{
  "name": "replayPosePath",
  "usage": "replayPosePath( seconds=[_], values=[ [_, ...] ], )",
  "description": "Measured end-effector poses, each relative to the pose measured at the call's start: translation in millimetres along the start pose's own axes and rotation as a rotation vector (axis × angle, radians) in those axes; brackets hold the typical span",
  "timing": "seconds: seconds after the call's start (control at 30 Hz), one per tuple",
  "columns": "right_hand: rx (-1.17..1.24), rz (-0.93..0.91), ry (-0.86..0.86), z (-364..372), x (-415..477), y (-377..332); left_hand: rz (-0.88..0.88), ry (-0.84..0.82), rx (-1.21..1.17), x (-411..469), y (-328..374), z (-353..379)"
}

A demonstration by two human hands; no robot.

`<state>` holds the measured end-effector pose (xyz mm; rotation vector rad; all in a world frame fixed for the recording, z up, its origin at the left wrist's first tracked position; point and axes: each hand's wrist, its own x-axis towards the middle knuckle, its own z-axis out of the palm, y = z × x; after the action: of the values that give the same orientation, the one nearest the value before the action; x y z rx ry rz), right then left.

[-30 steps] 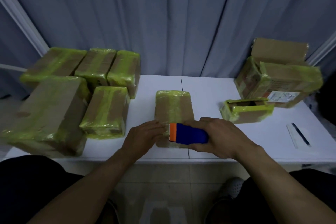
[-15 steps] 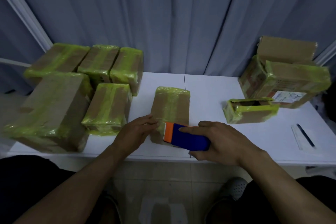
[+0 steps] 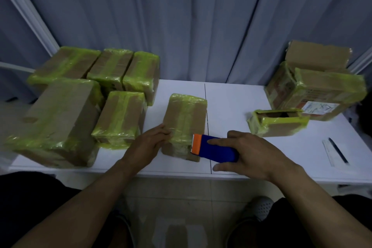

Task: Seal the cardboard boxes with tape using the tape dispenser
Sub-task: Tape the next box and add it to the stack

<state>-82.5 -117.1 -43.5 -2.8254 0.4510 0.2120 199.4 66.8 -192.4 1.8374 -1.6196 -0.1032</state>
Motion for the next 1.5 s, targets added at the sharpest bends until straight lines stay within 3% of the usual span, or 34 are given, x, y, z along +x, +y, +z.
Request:
replayPosePath(
  seconds=[0.13, 0.3, 0.5, 0.67, 0.83, 1.03, 1.5],
  values=[
    [-0.005, -0.001, 0.028, 5.6, 4.3, -1.0, -0.039, -0.013, 0.017, -5.4, 1.8, -1.9],
    [-0.021, -0.011, -0.012, 7.5, 10.0, 1.9, 0.007, -0.101, 0.292, -1.2, 21.2, -1.2],
    [0.04, -0.008, -0.043, 12.9, 12.8, 3.7, 0.072, 0.036, 0.245, 10.7, 36.1, 2.2],
    [0.099, 0.003, -0.019, 12.6, 15.1, 4.7, 0.138, 0.037, 0.301, 16.8, 34.8, 14.6],
    [0.161, 0.057, -0.066, 18.3, 16.0, -1.6, 0.008, 0.016, 0.228, 18.6, 38.9, 16.3],
    [-0.049, 0.097, -0.081, 30.8, 22.3, -12.3, -0.064, -0.018, 0.096, 15.3, 37.0, 18.3],
    [0.323, 0.128, -0.093, 30.4, 18.0, -11.7, -0.129, -0.083, 0.025, 11.8, 19.7, 4.1]
  ],
)
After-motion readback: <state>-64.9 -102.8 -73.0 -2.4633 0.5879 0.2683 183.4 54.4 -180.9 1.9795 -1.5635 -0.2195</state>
